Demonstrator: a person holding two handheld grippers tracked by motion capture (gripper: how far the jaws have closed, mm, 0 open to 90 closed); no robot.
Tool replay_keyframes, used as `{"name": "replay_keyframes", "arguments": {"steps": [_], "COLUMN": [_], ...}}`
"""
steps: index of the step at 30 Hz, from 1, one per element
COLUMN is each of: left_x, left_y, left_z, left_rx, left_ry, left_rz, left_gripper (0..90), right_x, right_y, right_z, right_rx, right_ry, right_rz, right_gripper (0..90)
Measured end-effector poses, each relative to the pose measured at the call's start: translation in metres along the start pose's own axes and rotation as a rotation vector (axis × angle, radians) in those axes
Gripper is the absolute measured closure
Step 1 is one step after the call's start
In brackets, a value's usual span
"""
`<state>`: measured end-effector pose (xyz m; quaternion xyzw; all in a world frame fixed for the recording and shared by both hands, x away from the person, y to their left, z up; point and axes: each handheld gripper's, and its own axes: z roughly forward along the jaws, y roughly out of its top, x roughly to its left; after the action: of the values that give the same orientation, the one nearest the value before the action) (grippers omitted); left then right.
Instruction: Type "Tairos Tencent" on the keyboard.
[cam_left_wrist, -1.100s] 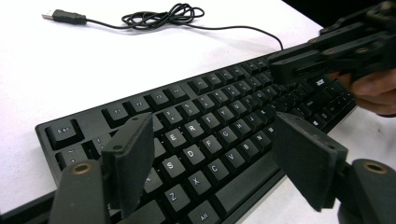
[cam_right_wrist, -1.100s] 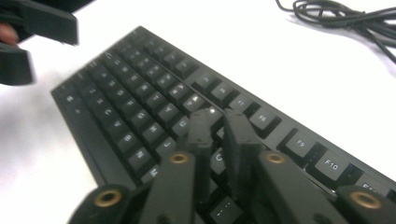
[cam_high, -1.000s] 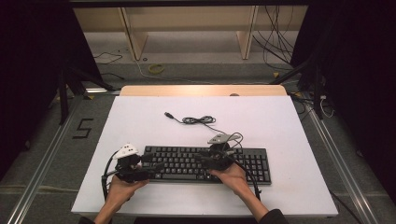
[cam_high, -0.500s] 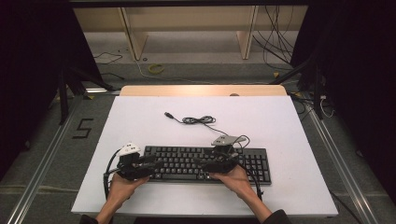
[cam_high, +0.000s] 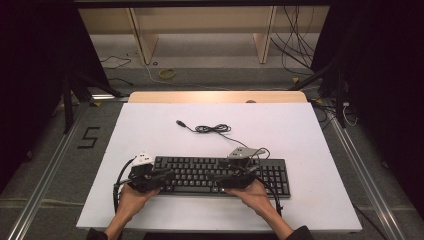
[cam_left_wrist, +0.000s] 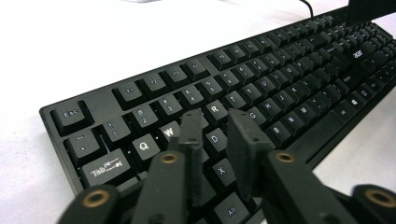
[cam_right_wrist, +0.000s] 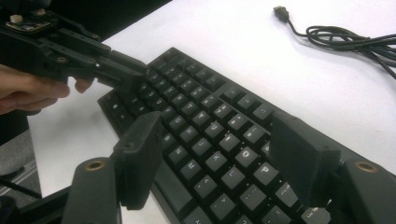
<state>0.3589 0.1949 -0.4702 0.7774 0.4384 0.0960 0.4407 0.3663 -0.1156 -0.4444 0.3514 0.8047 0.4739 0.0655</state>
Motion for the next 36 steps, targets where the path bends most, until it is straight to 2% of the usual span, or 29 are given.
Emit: {"name": "replay_keyframes", "arguments": {"steps": [11,16,23,33,34,36], "left_x": [0.001,0.001,0.001,0.002,0.002,0.003], "left_y": [0.000,0.000,-0.001,-0.002,-0.002,-0.003], "left_z": [0.006,0.010,0.011,0.014,0.015,0.015], "left_rx": [0.038,0.063,0.068,0.086,0.100,0.098], "left_ry": [0.019,0.027,0.026,0.031,0.039,0.031], "left_rz": [0.001,0.006,-0.003,0.004,0.008,0.003], "left_gripper": [89.1,89.3,89.3,89.4,89.4,89.5], "right_x": [0.002,0.004,0.007,0.007,0.007,0.007], "right_y": [-0.005,-0.008,-0.009,-0.009,-0.009,-0.010], "right_z": [-0.005,-0.004,-0.004,-0.004,-0.004,-0.004], "right_rx": [-0.004,0.001,0.004,0.009,0.009,0.007], "right_ry": [0.011,0.015,0.022,0.024,0.024,0.024], "right_rz": [-0.005,-0.009,-0.014,-0.016,-0.016,-0.017], "right_gripper": [34.1,33.9,33.9,33.9,33.9,33.9]}}
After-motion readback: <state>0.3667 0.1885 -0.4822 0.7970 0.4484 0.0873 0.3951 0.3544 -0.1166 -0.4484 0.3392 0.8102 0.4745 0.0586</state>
